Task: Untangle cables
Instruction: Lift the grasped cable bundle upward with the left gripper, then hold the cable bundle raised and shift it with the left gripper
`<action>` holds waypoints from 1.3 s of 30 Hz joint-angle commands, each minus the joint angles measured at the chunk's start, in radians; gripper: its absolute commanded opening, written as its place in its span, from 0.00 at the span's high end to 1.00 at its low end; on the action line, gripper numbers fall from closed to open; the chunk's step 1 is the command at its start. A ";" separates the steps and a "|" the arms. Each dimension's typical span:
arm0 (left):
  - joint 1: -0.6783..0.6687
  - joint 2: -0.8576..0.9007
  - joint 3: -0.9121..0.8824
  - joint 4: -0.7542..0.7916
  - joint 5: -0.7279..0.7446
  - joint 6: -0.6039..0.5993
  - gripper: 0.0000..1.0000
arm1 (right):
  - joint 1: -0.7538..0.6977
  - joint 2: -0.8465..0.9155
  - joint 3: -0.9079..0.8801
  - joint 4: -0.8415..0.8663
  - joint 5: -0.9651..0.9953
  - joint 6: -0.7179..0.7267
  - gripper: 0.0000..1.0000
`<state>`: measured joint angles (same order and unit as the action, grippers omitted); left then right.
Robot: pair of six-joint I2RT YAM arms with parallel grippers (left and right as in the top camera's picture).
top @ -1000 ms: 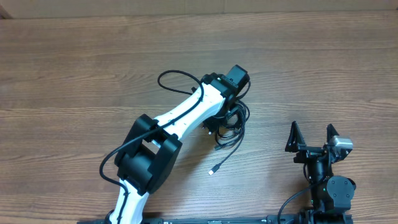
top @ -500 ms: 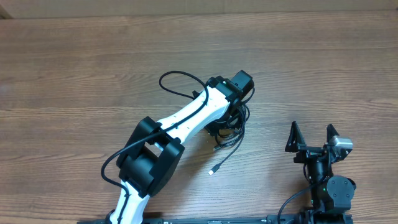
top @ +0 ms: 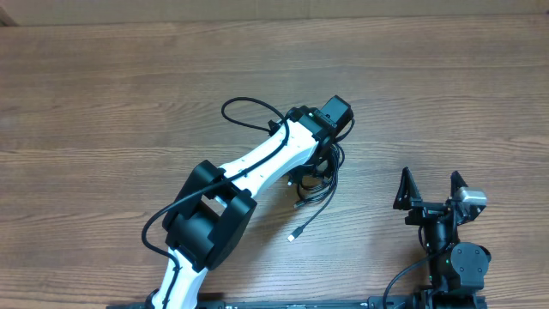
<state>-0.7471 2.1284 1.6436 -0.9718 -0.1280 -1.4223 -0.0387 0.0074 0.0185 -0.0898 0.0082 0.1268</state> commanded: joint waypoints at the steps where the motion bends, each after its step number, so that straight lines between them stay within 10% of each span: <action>1: -0.014 0.029 0.010 0.002 -0.014 0.039 0.25 | -0.001 -0.005 -0.010 0.006 0.013 0.004 0.00; 8: -0.013 0.077 0.010 0.008 -0.013 0.040 0.26 | -0.001 -0.005 -0.010 0.006 0.013 0.004 0.00; 11: -0.013 0.077 0.010 0.008 -0.053 0.051 0.41 | -0.001 -0.005 -0.010 0.006 0.013 0.004 0.00; 14: -0.008 0.077 0.010 0.016 -0.130 0.142 0.68 | -0.001 -0.004 -0.010 0.006 0.013 0.004 0.00; 25: 0.040 0.077 0.010 0.061 -0.513 0.586 0.87 | -0.001 -0.005 -0.010 0.006 0.013 0.004 0.00; 35: 0.080 0.077 0.010 0.281 -0.372 1.446 0.73 | -0.001 -0.005 -0.010 0.006 0.013 0.003 0.00; 39: 0.080 0.077 0.010 0.272 -0.325 1.465 0.31 | -0.001 -0.005 -0.010 0.006 0.013 0.004 0.00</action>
<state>-0.6659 2.1983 1.6436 -0.6941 -0.5247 -0.0906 -0.0387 0.0074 0.0185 -0.0895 0.0082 0.1272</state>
